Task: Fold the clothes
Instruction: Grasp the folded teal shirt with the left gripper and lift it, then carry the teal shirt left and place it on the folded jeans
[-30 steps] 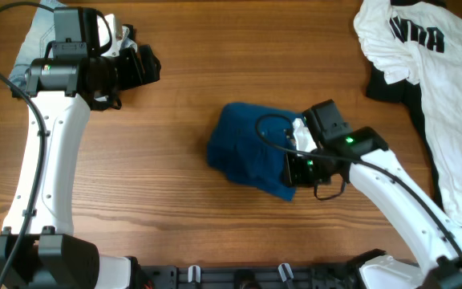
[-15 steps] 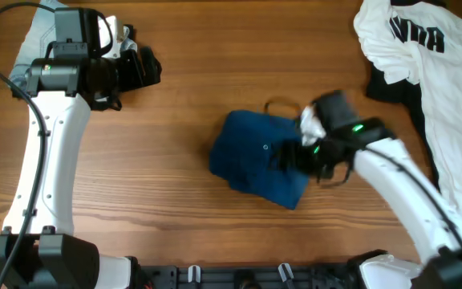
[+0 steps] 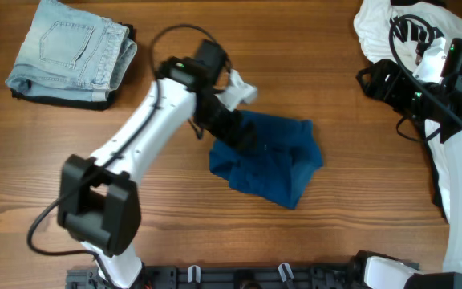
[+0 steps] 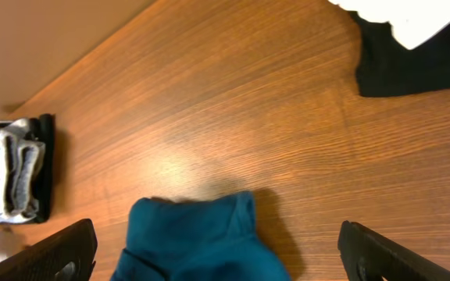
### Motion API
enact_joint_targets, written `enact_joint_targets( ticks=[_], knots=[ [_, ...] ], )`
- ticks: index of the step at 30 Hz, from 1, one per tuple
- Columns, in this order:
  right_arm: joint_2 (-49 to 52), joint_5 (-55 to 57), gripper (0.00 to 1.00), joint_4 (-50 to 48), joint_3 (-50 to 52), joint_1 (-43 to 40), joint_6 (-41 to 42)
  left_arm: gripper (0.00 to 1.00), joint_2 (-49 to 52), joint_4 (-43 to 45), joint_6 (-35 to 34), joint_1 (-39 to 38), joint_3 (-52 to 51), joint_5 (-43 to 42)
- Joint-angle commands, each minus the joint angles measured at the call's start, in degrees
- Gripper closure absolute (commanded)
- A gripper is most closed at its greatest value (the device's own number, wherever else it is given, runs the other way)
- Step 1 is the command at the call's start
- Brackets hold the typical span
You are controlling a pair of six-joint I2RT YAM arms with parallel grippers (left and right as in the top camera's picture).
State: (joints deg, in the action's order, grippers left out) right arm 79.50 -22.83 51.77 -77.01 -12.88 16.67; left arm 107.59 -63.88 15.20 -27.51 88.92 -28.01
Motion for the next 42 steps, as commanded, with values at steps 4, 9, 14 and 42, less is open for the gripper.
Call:
enact_joint_targets(
  ticks=[4,9,14,42],
  knots=[
    [1.7,-0.07,0.0,-0.68,-0.13,-0.22,-3.19,0.0,9.92,-0.79,4.42,-7.65,0.13,0.5],
    [1.73,-0.09,0.0,-0.52,-0.13,-0.22,-3.19,0.0,17.07,-2.82,3.69,-9.49,0.04,10.14],
    [1.73,-0.07,0.0,0.17,-0.13,-0.22,-3.21,0.0,18.43,2.71,-4.63,-6.38,-2.01,19.21],
    [1.73,0.59,0.0,-1.38,-0.13,-0.22,-3.65,0.0,9.44,5.57,-5.38,1.14,13.94,30.95]
  ],
)
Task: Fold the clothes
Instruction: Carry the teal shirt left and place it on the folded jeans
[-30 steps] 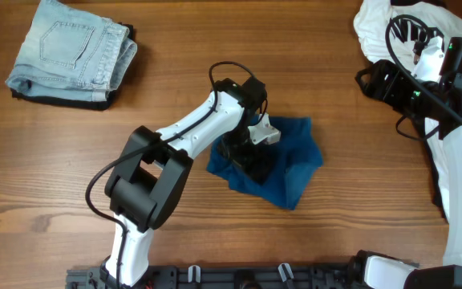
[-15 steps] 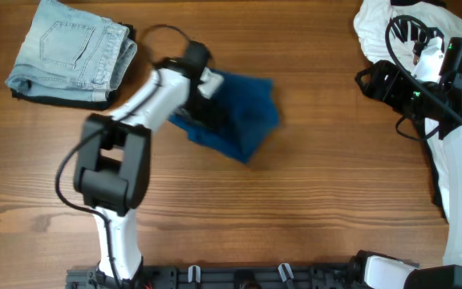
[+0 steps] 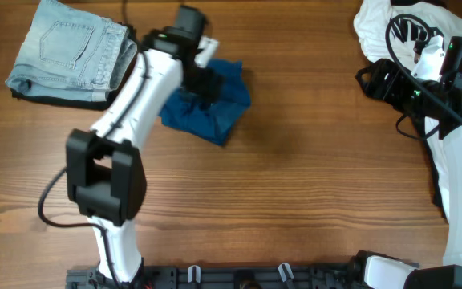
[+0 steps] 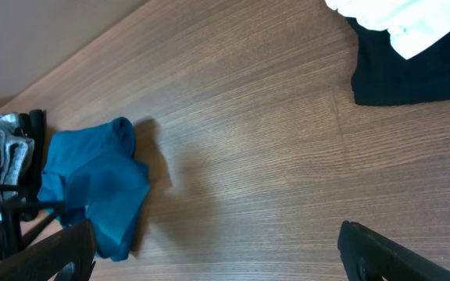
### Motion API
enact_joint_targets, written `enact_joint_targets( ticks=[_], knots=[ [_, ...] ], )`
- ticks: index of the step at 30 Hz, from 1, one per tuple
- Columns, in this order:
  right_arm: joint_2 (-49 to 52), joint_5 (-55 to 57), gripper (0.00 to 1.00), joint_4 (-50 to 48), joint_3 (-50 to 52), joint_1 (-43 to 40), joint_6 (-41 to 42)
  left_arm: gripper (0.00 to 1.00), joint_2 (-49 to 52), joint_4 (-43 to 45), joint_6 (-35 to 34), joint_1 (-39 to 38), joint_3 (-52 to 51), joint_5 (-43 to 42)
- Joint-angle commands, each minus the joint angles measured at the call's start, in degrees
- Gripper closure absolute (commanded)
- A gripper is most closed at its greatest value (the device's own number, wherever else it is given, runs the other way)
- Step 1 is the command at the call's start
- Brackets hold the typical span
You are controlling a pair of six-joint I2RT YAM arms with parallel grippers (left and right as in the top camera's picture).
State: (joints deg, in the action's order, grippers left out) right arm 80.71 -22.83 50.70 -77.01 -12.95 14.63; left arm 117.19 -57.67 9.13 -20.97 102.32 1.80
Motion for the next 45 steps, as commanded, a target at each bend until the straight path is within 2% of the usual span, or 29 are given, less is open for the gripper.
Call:
enact_joint_targets(
  ticks=[1,6,10,22,23,25,26,27,28,32,41,45],
  knots=[
    [0.52,0.59,0.0,-0.24,-0.13,-0.15,-2.16,0.0,0.35,-0.92,0.7,-7.08,0.48,1.84],
    [0.52,0.57,0.0,0.37,-0.13,-0.15,-2.67,0.0,3.93,-3.72,0.72,-12.24,0.42,4.37],
    [0.52,0.57,0.0,0.57,-0.13,-0.15,-2.67,0.0,8.31,-1.73,0.74,-12.9,-0.07,13.81],
    [0.52,0.61,0.0,1.4,-0.13,-0.15,-3.1,0.02,17.11,-2.56,0.7,-11.21,-0.11,14.53],
    [0.52,0.61,0.0,1.38,-0.13,-0.15,-3.06,0.13,17.62,-2.21,0.7,-10.88,-0.11,14.53],
    [0.52,0.61,0.0,1.25,-0.13,-0.15,-3.08,0.64,17.97,-0.98,0.7,-10.29,-0.11,14.53],
    [0.52,0.61,0.0,1.2,-0.13,-0.15,-3.08,0.82,17.99,0.13,0.68,-9.94,-0.11,14.53],
    [0.52,0.59,0.0,1.22,-0.13,-0.15,-3.08,0.92,17.99,1.18,0.68,-9.7,-0.11,14.56],
    [0.52,0.59,0.0,1.2,-0.13,-0.15,-3.1,0.96,17.99,2.47,0.68,-9.44,-0.11,14.56],
    [0.52,0.61,0.0,1.29,-0.13,-0.15,-3.1,0.96,17.59,5.42,-2.51,-8.55,0.24,16.2],
    [0.52,0.59,0.0,0.5,-0.13,-0.15,-3.28,0.96,5.99,0.46,-5.03,-3.28,13.16,17.18],
    [0.52,0.61,0.0,0.28,-0.13,-0.15,-3.3,0.96,-0.9,4.48,3.76,0.92,18.1,18.34]
  ],
)
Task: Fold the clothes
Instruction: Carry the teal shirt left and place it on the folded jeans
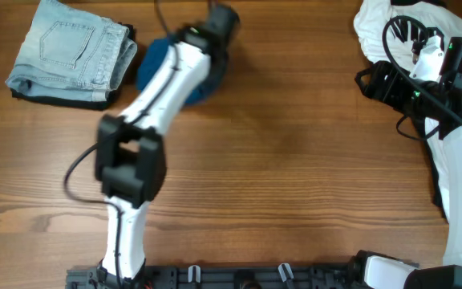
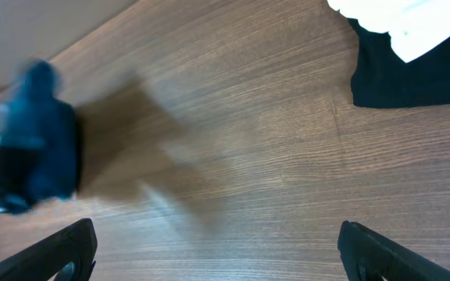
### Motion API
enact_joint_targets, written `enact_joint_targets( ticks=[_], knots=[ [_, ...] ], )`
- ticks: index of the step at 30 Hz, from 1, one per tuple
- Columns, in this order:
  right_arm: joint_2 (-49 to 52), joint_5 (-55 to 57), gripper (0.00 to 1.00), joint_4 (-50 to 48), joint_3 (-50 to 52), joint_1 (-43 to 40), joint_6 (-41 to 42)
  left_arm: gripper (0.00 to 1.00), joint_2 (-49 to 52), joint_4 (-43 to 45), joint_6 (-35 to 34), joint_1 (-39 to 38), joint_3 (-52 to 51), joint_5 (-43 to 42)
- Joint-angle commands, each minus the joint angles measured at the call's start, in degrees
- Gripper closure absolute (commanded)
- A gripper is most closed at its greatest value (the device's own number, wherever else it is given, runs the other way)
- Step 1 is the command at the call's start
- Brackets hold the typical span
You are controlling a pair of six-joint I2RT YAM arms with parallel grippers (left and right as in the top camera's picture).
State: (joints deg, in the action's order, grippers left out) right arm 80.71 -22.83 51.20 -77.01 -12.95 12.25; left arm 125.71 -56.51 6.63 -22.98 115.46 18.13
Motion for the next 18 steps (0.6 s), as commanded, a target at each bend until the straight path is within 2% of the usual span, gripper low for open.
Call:
enact_joint_targets(
  ticks=[1,5,12,18],
  knots=[
    [0.52,0.61,0.0,-0.22,-0.13,-0.15,-0.94,0.96,-10.54,4.61,7.8,3.78,4.94,2.54],
    [0.52,0.59,0.0,-0.31,-0.13,-0.15,-0.92,0.96,-14.4,7.32,14.19,8.0,4.94,6.51],
    [0.52,0.59,0.0,-0.42,-0.13,-0.15,-0.68,0.96,-17.07,9.81,21.33,17.49,4.94,13.94],
    [0.52,0.57,0.0,-0.39,-0.13,-0.13,-0.26,0.96,-17.05,12.55,21.42,27.45,4.94,13.81]
  ],
)
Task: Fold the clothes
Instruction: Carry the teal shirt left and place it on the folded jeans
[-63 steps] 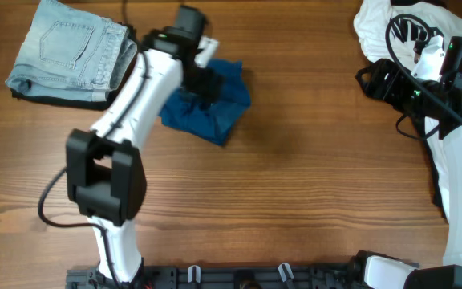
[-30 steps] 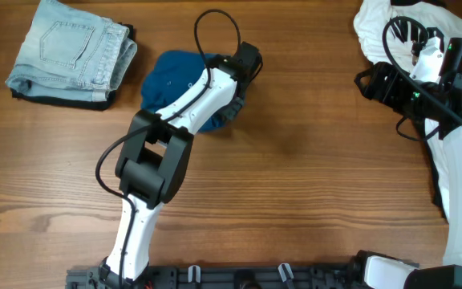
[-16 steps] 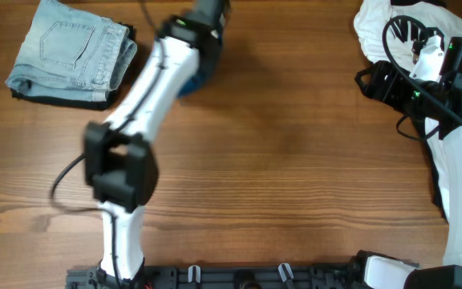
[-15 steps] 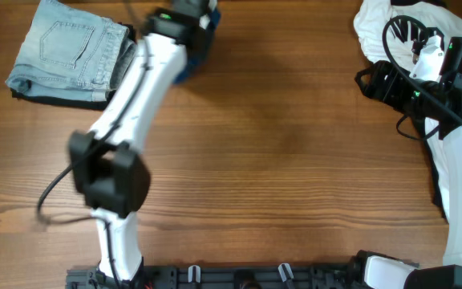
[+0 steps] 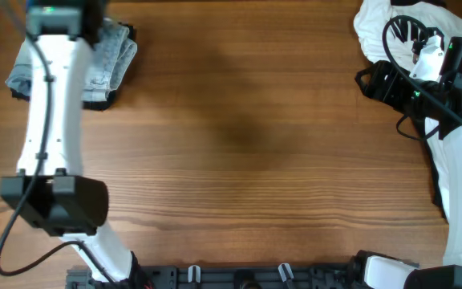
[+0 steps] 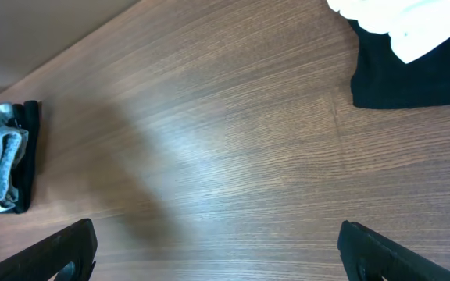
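Note:
A folded stack of light blue jeans (image 5: 109, 54) on a dark garment lies at the far left of the table; the right wrist view shows it edge-on (image 6: 2, 168). My left arm (image 5: 50, 96) reaches up over that stack, and its end is cut by the frame's top edge, so the gripper is hidden. The blue garment is out of view. My right gripper (image 6: 217, 250) hangs open over bare wood with nothing between its fingers (image 6: 69, 250). It sits at the right side (image 5: 373, 80), beside a white printed garment (image 5: 383, 24).
The white garment (image 6: 401, 19) lies over a black cloth (image 6: 405, 74) at the far right corner. The wooden table (image 5: 247, 160) spreads between the two piles. The right arm's cables (image 5: 411, 36) loop over the white garment.
My left arm has swung from the table's upper middle to the far left corner over the jeans stack. The blue garment it carried no longer shows in either view. The right arm is unmoved.
My left gripper was on the crumpled blue garment at mid-table. Then the garment was further up and left, near the jeans. Then it was bunched against the stack's right side. Now the arm is above the stack and the blue garment is out of sight.

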### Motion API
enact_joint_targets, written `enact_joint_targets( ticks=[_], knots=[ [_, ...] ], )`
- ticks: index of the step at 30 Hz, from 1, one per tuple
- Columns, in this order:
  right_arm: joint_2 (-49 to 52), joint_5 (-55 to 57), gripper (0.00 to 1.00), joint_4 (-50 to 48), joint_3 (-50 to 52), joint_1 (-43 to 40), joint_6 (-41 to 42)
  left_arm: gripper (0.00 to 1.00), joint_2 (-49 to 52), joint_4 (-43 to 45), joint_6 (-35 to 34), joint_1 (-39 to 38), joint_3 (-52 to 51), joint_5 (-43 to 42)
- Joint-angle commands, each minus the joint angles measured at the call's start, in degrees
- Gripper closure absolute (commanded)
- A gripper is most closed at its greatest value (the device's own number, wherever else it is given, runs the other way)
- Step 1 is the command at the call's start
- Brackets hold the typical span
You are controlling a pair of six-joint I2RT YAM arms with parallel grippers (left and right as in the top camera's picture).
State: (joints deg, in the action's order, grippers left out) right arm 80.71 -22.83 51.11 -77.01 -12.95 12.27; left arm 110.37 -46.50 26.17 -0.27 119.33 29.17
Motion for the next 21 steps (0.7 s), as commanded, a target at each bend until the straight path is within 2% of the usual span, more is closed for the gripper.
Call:
enact_joint_targets(
  ticks=[1,8,14,21],
  knots=[
    [0.52,0.57,0.0,-0.33,-0.13,-0.13,-0.26,0.96,-1.6,3.28,1.9,6.51,1.05,2.34],
    [0.52,0.57,0.01,-0.31,-0.13,-0.13,-0.11,0.96,0.66,3.85,-0.2,16.46,1.05,-9.62],
    [0.52,0.57,0.01,-0.33,-0.13,-0.13,-0.07,0.96,6.6,4.04,-5.75,19.76,1.05,-10.56],
    [0.52,0.55,0.01,-0.11,-0.13,-0.13,0.39,0.96,10.91,5.9,-9.16,18.67,1.05,-12.37]
  ],
)
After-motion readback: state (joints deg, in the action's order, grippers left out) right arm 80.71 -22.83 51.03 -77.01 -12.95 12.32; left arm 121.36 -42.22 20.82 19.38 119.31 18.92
